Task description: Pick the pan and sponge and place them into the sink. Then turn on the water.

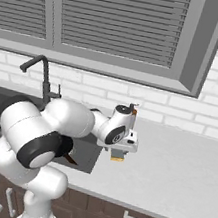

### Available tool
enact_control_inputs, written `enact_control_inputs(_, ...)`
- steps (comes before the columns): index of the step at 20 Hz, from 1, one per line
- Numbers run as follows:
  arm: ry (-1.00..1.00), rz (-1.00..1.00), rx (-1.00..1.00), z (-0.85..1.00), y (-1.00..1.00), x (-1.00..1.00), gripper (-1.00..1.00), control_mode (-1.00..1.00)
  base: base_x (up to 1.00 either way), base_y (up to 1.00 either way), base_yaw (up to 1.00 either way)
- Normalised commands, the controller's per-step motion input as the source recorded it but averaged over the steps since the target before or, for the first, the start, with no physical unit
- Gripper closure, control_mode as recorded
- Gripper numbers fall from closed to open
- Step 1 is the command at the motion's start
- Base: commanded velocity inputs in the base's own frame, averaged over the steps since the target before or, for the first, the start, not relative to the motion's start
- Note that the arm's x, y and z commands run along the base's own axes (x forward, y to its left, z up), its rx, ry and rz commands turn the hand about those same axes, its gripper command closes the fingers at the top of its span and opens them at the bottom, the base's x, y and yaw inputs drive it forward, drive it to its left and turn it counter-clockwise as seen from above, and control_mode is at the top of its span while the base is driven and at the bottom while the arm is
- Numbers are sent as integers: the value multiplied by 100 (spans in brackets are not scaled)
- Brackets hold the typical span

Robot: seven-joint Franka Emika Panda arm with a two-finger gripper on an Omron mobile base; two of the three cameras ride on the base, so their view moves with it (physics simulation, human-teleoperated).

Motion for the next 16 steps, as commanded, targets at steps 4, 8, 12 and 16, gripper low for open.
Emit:
enact_control_inputs(4, 0, 0, 0, -13, 0, 8, -100, -100, 0, 0, 0)
enact_control_inputs(8, 0, 0, 0, -14, 0, 4, -100, -100, 0, 0, 0)
enact_control_inputs(12, 0, 0, 0, -14, 0, 1, -100, -100, 0, 0, 0)
enact_control_inputs(16, 0, 0, 0, -14, 0, 2, -100, -100, 0, 0, 0)
